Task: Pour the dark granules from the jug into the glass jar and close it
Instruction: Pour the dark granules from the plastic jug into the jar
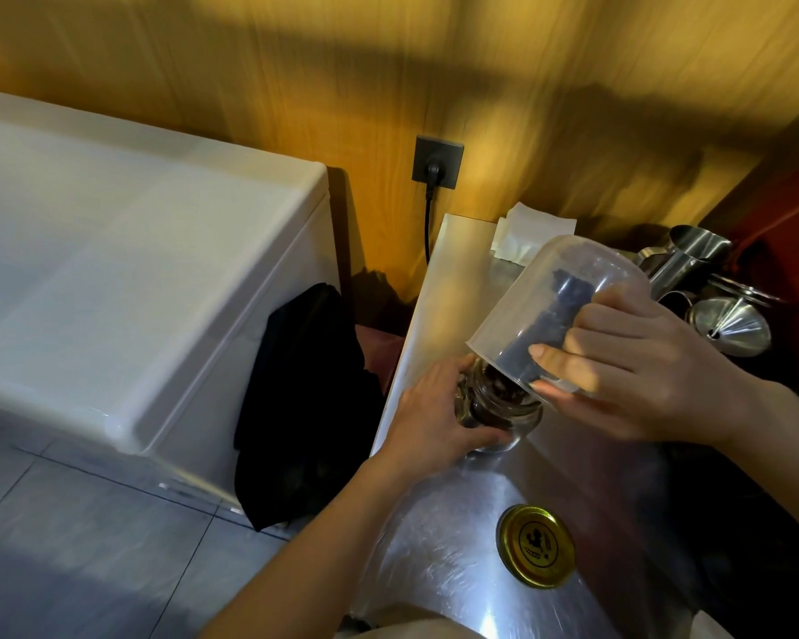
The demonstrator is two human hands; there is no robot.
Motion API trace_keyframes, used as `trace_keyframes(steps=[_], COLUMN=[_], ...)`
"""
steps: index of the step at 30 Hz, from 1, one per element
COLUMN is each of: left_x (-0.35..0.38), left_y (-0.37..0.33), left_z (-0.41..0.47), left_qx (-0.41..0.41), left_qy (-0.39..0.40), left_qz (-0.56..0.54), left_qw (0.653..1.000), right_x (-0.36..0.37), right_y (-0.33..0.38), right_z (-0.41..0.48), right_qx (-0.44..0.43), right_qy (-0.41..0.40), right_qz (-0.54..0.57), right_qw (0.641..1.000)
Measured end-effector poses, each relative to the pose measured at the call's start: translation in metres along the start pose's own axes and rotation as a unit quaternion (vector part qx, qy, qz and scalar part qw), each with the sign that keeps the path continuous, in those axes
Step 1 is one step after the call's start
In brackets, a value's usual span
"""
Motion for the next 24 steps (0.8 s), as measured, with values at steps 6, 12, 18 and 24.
trace_keyframes(steps=[6, 12, 18, 24], left_x=[-0.0004, 0.0003, 0.0015, 0.0033], left_y=[-0.0003, 0.0011, 0.0037, 0.0078], left_z=[0.0009, 0.0023, 0.0027, 0.0046], left_qx=[0.010, 0.014, 0.010, 0.001], left_qy=[-0.005, -0.007, -0.006, -0.003], left_qz=[0.000, -0.008, -0.007, -0.001], left_qw=[1.000, 1.000, 1.000, 1.000], right_x=[-0.0027, -0.0035, -0.0033, -0.0036], right_y=[0.0057, 0.0073, 0.0083, 0.0103], right_z=[0.0027, 0.0047, 0.0048, 0.0054], right_qx=[-0.011, -0.021, -0.021, -0.032], right_qy=[0.012, 0.037, 0.035, 0.033], right_qz=[-0.010, -0.014, -0.016, -0.013], right_qw=[1.000, 0.999, 0.999, 0.999])
Point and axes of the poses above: each hand's wrist, its own z-axis towards the middle knuckle, its own x-axis out of the palm, y = z × x, the point moved 5 cm from there along z, towards the middle knuckle, and after that the axes turned 8 degrees about y, right-handed, at the moved point
